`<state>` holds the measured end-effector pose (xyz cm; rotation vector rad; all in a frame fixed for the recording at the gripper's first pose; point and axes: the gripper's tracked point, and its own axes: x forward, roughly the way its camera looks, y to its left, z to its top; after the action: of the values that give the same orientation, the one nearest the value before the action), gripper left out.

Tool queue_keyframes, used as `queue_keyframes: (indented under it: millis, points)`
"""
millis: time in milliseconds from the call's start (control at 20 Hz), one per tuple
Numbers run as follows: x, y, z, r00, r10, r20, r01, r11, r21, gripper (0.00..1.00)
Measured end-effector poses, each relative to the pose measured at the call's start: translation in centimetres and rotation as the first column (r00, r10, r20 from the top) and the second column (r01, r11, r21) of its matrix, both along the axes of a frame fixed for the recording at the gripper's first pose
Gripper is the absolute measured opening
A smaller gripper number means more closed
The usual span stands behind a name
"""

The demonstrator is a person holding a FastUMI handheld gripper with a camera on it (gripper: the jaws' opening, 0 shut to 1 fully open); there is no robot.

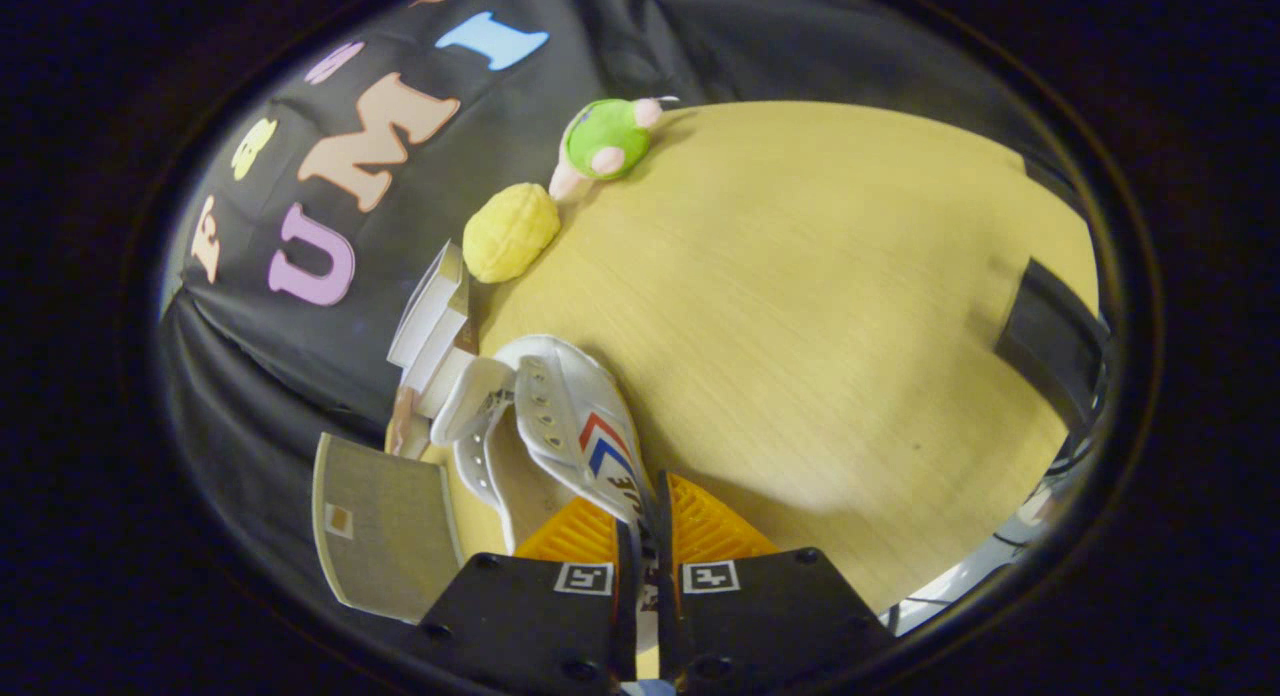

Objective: Open the storage box then place both shoes into the box .Put the left shoe in first, then the right shoe, with the right side of both shoes facing outward in a uniform manner.

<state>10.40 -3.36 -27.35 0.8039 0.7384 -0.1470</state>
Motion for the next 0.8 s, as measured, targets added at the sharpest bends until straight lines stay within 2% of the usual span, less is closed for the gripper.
queue_keyframes:
  millis: [150, 350, 550, 800]
  points:
    - [-0.1, 1.2, 0.0, 1.000, -0.004, 0.030, 0.000, 0.991, 0.132, 0.11]
    - [-1.1, 3.5, 0.4, 0.998, 0.017, 0.053, -0.026, 0.987, 0.161, 0.11]
    - [-4.0, 7.6, 3.4, 0.991, 0.088, 0.097, -0.111, 0.959, 0.262, 0.11]
    - [-4.7, 12.3, 6.9, 0.972, 0.165, 0.167, -0.204, 0.945, 0.256, 0.11]
